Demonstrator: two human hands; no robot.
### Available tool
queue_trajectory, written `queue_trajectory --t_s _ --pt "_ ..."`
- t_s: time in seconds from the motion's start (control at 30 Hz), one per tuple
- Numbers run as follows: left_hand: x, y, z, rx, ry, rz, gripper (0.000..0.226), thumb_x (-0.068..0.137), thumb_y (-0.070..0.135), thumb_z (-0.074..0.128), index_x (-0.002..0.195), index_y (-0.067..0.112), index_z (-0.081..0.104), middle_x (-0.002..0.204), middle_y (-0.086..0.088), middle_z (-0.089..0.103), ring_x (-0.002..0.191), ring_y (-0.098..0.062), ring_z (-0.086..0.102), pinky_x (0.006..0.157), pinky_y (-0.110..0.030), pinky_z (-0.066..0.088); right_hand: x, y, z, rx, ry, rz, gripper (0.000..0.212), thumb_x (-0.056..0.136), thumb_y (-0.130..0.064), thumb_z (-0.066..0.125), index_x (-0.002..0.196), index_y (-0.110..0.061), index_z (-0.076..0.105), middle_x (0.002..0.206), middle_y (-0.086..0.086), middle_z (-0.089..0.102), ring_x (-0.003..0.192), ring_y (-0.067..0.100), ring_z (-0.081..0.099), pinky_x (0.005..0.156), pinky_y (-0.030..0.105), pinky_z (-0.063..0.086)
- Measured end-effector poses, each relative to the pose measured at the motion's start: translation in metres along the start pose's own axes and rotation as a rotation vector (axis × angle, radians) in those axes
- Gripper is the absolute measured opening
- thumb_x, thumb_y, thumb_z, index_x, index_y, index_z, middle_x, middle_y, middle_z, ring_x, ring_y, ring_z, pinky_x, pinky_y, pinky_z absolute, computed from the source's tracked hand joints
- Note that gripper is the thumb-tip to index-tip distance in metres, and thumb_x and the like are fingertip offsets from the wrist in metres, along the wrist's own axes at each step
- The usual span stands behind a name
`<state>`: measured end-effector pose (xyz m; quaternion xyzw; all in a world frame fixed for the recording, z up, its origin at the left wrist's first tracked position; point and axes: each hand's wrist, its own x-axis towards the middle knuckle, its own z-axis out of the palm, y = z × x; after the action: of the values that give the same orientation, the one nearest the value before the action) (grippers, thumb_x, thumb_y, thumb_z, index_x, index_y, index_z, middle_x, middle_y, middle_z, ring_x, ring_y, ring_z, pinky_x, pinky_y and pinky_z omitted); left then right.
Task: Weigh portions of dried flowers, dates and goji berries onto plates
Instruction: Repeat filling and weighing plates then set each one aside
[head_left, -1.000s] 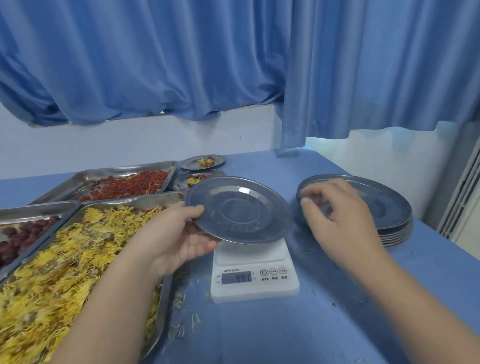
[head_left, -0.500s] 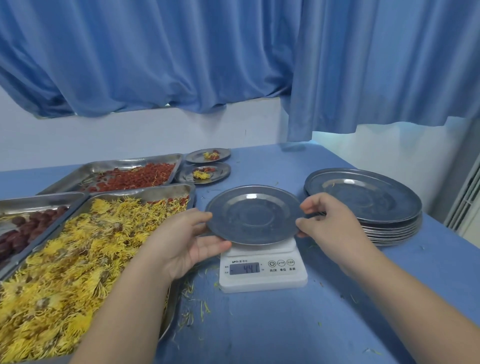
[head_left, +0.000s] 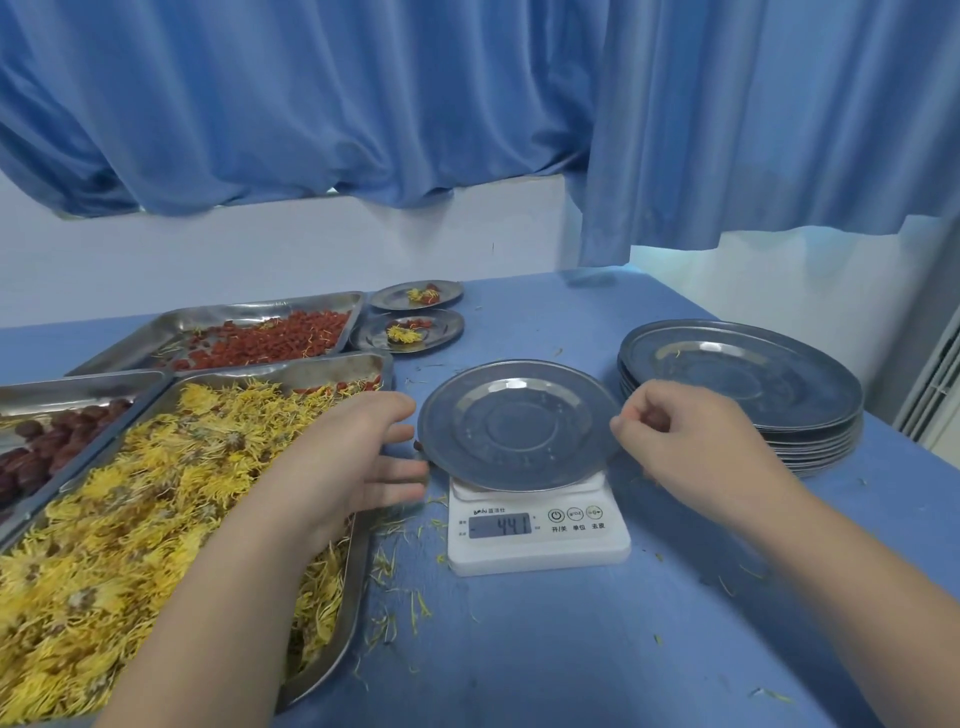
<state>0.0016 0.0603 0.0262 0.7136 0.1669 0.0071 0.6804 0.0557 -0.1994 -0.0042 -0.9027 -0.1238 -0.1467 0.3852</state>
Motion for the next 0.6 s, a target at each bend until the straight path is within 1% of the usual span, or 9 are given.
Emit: queue_trajectory --t_s 0.03,0.1,0.17,0.23,0.3,0.37,0.47,0.6 --pt "0.002 0.0 -0.003 0.05 0.019 0.027 0.016 0.096 0.03 0.056 0.112 0.025 0.058 0.119 -0.006 0.06 0.089 -0.032 0.072 0.069 -0.041 0.061 -0.001 -0.001 -0.004 -0.025 -0.017 -0.031 0.024 0.084 -0.033 0.062 0.062 -0.024 0.057 0.057 -0.014 0.059 0.053 0.003 0.052 0.048 0.013 0.035" --pt "0.005 -0.001 -0.011 0.129 0.095 0.119 0.012 0.097 0.028 0.055 0.107 0.026 0.063 0.113 -0.004 0.064 0.084 -0.028 0.073 0.061 -0.035 0.059 -0.004 -0.002 -0.01 -0.081 -0.159 -0.115 0.029 0.083 -0.038 0.061 0.06 -0.022 0.055 0.054 -0.015 0.055 0.049 0.004 0.046 0.046 0.015 0.033" --pt "0.005 -0.005 -0.022 0.158 0.173 0.219 0.015 0.097 0.025 0.055 0.104 0.026 0.067 0.1 -0.003 0.071 0.068 -0.019 0.07 0.054 -0.031 0.053 -0.008 -0.003 -0.014 -0.165 -0.354 -0.206 0.029 0.081 -0.044 0.061 0.064 -0.022 0.056 0.054 -0.014 0.052 0.048 0.005 0.041 0.048 0.018 0.033" --pt "0.0 -0.01 -0.031 0.129 0.224 0.266 0.018 0.095 0.021 0.054 0.097 0.026 0.072 0.086 -0.001 0.073 0.055 -0.013 0.061 0.051 -0.029 0.045 -0.009 -0.003 -0.016 -0.222 -0.458 -0.242 0.026 0.078 -0.049 0.064 0.069 -0.025 0.061 0.055 -0.014 0.054 0.049 0.005 0.042 0.048 0.017 0.035" --pt "-0.004 -0.015 -0.036 0.109 0.251 0.287 0.021 0.093 0.02 0.054 0.09 0.027 0.074 0.076 0.002 0.071 0.049 -0.009 0.054 0.047 -0.026 0.042 -0.007 -0.003 -0.018 -0.262 -0.475 -0.24 0.018 0.075 -0.052 0.067 0.075 -0.033 0.065 0.059 -0.016 0.057 0.051 0.004 0.047 0.049 0.016 0.037" --pt "-0.007 -0.018 -0.037 0.124 0.255 0.306 0.024 0.093 0.022 0.053 0.085 0.029 0.074 0.07 0.005 0.068 0.047 -0.008 0.051 0.041 -0.021 0.04 -0.007 -0.002 -0.019 -0.3 -0.499 -0.229 0.014 0.073 -0.053 0.068 0.081 -0.042 0.065 0.065 -0.022 0.059 0.054 0.003 0.051 0.05 0.016 0.039" --pt "-0.006 -0.021 -0.035 0.2 0.253 0.327 0.028 0.092 0.022 0.051 0.08 0.037 0.072 0.067 0.007 0.066 0.046 -0.008 0.049 0.043 -0.024 0.04 -0.007 -0.001 -0.018 -0.334 -0.563 -0.21 0.02 0.072 -0.056 0.069 0.089 -0.05 0.063 0.073 -0.029 0.058 0.058 0.0 0.053 0.052 0.016 0.04" --pt "-0.001 -0.026 -0.036 0.246 0.258 0.326 0.03 0.092 0.022 0.051 0.079 0.038 0.072 0.065 0.006 0.065 0.045 -0.008 0.047 0.041 -0.022 0.036 -0.008 -0.001 -0.016 -0.329 -0.592 -0.193 0.022 0.073 -0.056 0.07 0.094 -0.052 0.063 0.074 -0.03 0.058 0.057 -0.001 0.053 0.052 0.016 0.04"
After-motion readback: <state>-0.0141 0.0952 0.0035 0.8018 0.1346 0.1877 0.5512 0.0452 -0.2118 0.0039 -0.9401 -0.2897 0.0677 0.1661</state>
